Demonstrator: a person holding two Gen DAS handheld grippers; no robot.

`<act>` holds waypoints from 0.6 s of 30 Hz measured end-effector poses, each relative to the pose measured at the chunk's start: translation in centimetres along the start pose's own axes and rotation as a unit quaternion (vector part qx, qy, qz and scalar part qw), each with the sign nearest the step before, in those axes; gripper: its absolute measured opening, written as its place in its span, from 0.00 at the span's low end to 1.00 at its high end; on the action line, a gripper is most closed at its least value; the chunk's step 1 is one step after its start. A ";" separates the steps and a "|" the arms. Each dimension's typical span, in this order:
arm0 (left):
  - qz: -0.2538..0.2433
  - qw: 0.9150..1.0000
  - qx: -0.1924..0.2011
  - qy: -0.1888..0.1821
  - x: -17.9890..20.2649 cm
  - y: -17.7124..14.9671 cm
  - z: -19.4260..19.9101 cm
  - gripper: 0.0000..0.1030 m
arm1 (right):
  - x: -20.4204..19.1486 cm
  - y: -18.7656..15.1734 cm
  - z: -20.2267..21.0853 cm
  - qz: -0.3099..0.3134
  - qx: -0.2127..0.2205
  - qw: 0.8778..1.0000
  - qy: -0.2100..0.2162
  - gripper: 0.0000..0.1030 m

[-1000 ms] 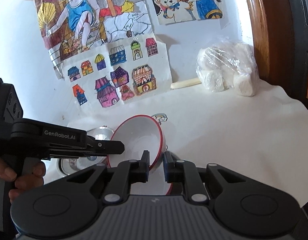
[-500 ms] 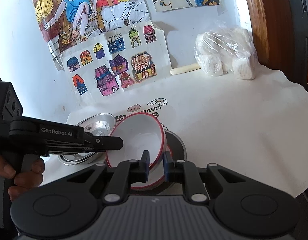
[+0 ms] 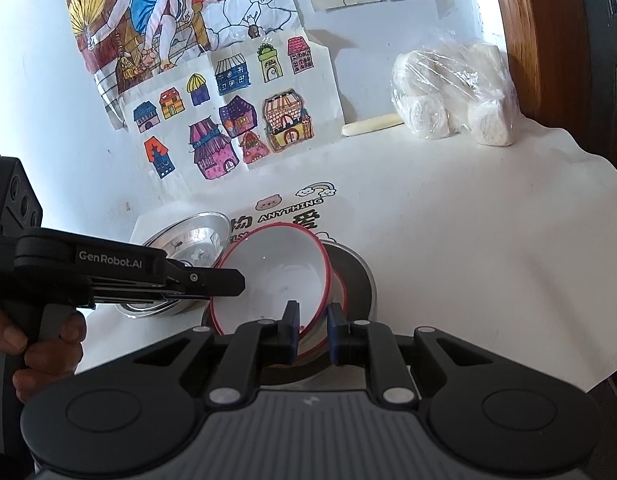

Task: Organize plates and bowls
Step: 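Lower the held white bowl into the steel bowl onto the first white bowl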

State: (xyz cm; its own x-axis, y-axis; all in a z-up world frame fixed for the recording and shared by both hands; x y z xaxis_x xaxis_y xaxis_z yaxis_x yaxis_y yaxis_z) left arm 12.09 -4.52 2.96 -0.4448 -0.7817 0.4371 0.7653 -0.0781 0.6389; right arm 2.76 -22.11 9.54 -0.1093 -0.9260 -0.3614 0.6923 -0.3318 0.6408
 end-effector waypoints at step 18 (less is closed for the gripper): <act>-0.002 1.000 0.000 0.001 0.0 -0.1 0.0 0.12 | 0.1 -0.1 -0.3 -0.005 -0.009 1.000 0.000 0.17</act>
State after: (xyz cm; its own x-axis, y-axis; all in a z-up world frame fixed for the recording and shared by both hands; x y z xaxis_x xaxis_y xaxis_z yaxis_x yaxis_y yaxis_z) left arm 12.00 -4.52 2.85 -0.4462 -0.7829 0.4335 0.7637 -0.0807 0.6405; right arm 2.89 -22.12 9.25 -0.1152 -0.9228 -0.3676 0.7046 -0.3368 0.6247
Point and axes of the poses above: each gripper's, at about its wrist camera, not at the fingertips, and z roughly against the way its jaws point, x to its right, y to its top, the point moved 1 cm from there along -z, roughly the way its jaws point, and after that the axes turned 9 degrees about -z, right-handed, at the moved point
